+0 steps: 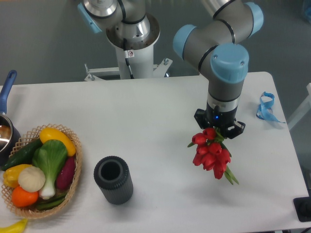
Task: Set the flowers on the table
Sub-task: 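Lower the held red tulip bunch toward the table beside the black cylinder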
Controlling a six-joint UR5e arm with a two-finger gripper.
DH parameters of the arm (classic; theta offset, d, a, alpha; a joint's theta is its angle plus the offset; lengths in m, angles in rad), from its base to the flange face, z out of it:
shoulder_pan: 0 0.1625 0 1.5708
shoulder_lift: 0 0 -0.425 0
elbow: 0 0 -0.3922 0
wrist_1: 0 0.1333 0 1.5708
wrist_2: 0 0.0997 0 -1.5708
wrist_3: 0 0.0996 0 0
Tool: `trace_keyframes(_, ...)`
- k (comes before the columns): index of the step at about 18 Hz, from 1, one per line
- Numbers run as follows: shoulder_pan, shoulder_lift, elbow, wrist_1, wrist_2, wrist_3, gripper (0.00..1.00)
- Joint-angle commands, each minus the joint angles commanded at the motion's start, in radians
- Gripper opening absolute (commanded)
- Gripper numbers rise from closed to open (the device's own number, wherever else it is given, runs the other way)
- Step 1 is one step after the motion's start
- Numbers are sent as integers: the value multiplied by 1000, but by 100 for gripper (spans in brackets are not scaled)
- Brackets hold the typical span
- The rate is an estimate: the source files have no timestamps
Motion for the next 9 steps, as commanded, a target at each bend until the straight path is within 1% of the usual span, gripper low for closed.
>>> trace_keyframes(5,-21,-28,11,3,23,-3,39)
trace_keyframes(9,-23,-37,11,3,26,-3,40)
